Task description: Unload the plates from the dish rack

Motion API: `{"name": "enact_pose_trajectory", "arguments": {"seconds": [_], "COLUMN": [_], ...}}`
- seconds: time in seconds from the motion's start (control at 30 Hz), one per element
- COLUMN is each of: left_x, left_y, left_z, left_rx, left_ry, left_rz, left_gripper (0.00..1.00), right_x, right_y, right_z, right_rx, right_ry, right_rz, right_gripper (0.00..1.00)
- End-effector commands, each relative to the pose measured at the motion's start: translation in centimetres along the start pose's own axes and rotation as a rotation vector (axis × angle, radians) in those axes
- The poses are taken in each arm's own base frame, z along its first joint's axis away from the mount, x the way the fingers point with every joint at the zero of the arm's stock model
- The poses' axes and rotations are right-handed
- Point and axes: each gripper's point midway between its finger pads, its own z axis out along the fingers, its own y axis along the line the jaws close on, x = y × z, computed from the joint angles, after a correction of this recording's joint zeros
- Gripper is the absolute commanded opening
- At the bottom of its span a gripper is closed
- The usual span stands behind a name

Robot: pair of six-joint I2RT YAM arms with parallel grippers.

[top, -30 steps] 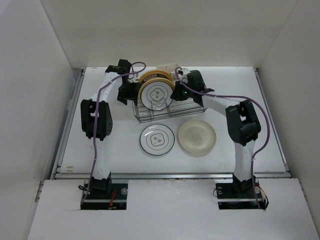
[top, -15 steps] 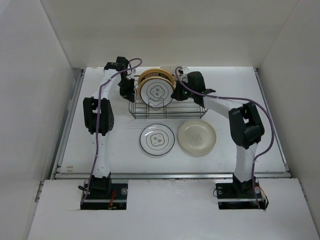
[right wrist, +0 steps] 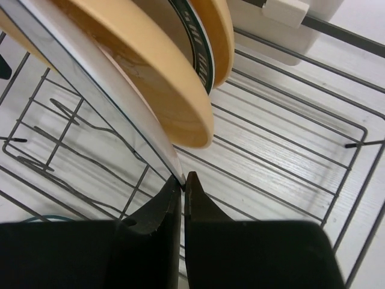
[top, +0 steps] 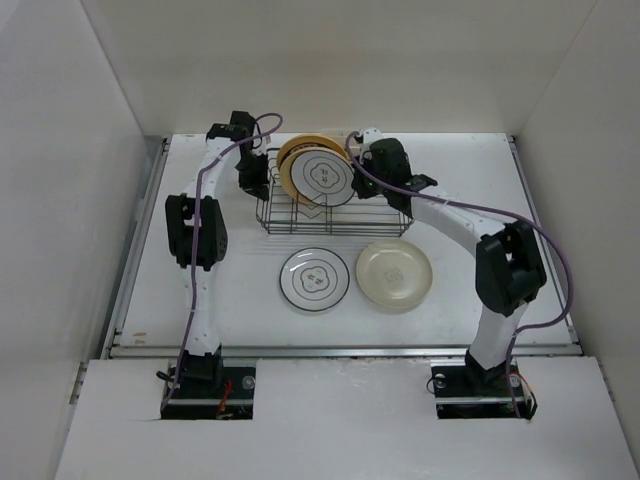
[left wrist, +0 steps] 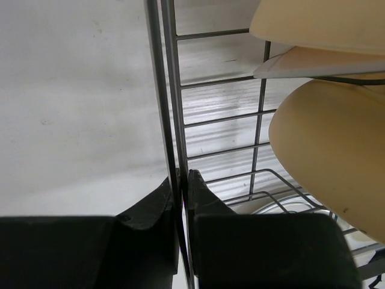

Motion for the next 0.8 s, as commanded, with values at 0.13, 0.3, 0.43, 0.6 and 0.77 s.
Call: {"name": "enact_pose_trajectory", "arguments": {"seconds": [0.13, 0.3, 0.43, 0.6, 0.77], "left_x": [0.1, 0.1, 1.0, 1.7, 1.6], "left_y": [-1.1, -1.1, -0.9, -0.6, -0.9], "left_z": [-1.6, -1.6, -1.6, -1.0, -1.4], "left_rx": [0.063, 0.063, 0.061, 0.059, 0.069], "left_ry": [-0.02, -0.02, 0.0, 0.016, 0.008], "left_rz": [-0.002, -0.002, 0.011, 0.019, 0.03], "left_gripper": [0.0, 0.0, 0.0, 0.18, 0.41], "right_x": [-7.0, -8.5, -9.8, -8.3, -5.2], "right_y": [0.2, 0.7, 2.3, 5.5, 6.5], "right_z": [-5.5, -6.9, -9.3, -11.6, -14.0], "right_rx": [0.115, 0.098, 0.021, -0.134, -0.17], "right_ry": [-0.234, -0.249, -0.252, -0.169, -0.102], "right_rz": [-0.001, 0.014, 0.049, 0.076, 0.069], "right_gripper": [0.0, 0.0, 0.0, 0.0, 0.0]}}
